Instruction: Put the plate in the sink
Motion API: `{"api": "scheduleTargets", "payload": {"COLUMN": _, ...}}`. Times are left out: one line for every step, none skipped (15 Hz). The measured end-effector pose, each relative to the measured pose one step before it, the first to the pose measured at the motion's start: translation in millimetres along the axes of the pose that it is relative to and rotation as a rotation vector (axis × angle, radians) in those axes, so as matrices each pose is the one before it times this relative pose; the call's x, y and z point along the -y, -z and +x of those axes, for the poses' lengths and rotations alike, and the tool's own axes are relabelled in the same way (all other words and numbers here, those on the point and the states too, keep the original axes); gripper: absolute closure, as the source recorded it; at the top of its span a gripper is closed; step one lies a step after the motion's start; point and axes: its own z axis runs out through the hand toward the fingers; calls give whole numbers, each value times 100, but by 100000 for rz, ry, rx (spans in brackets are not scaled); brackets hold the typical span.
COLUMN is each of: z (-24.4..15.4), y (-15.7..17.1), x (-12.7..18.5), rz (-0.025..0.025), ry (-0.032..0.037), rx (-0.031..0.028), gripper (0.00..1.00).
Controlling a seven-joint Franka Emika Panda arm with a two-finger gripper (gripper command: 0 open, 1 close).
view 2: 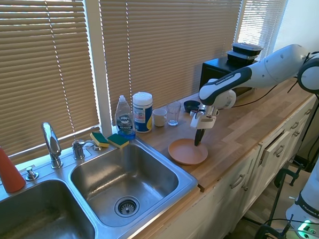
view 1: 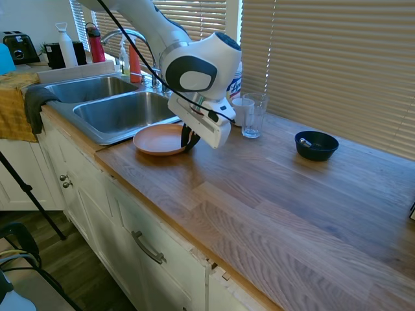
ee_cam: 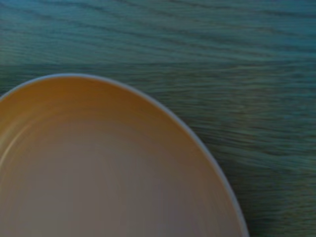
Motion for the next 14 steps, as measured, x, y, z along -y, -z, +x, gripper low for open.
{"api": "scheduleTargets", "payload": {"z": 121, "y": 169, "x": 4, "rz": 1778, "ry": 1472, "rx": 1525, "gripper": 100}}
{"api": "scheduleTargets", "payload": {"z": 63, "y": 192, "x": -27, "rz": 1919, "ry": 1575, "rx": 1638, "gripper": 100}}
{"api": "scheduleTargets", "payload": {"z": 75, "y": 100, "x": 48, "rz": 1362, "ry": 1134, "rx": 1398, "gripper": 100}}
{"api": "scheduleTargets", "payload": {"z": 21, "y": 153, "x": 90, "rz": 1206, "ry": 1098, "rx": 1320, "gripper": 100}}
{"api": "scheduleTargets", "payload": {"z": -40, "y": 246, "x": 295, "rz": 1058, "ry": 819, "rx": 1104, "gripper": 100}}
{"api": "scheduleTargets", "payload": {"z": -35, "y": 391, "x": 473, "rz": 837, "ry": 644, "rx": 642, "gripper": 100}}
{"api": "scheduleTargets", "payload": {"z": -132, "y": 385, "x": 760, "rz": 887, "ry": 1087, "rx": 149, "gripper": 100}}
{"api": "scheduleTargets", "payload": {"z": -394, "y": 229, "x": 1258, "rz": 559, "ry": 1457, "rx": -305, "gripper": 100}}
{"api": "scheduleTargets", "payload": {"z": -727, "y": 227, "x": 1679, "rz": 488, "ry": 941, "rx": -847, "gripper": 100}}
{"api": "scheduleTargets", "payload": {"z": -1036, "y": 143, "x": 1986, "rz": 547, "ry": 646, "rx": -1235, "gripper": 100}}
{"api": "scheduleTargets", "payload": {"z": -1407, "y": 16, "x": 2256, "rz": 684, "ry": 555, "rx": -1406, "gripper": 100}}
{"api": "scheduleTargets", "payload": {"z": -1527, "y": -66, "x": 2194, "rz": 547, "ry": 464, "rx": -1072, "gripper": 100}}
{"api": "scheduleTargets", "payload": {"z": -1502, "y": -172, "x": 1991, "rz": -116, "ry": 335, "rx": -831, "gripper": 100}}
{"api": "scheduleTargets", "payload": {"z": -1396, "y": -270, "x": 1905, "rz": -634, "ry": 253, "rx": -619, "gripper": 100}}
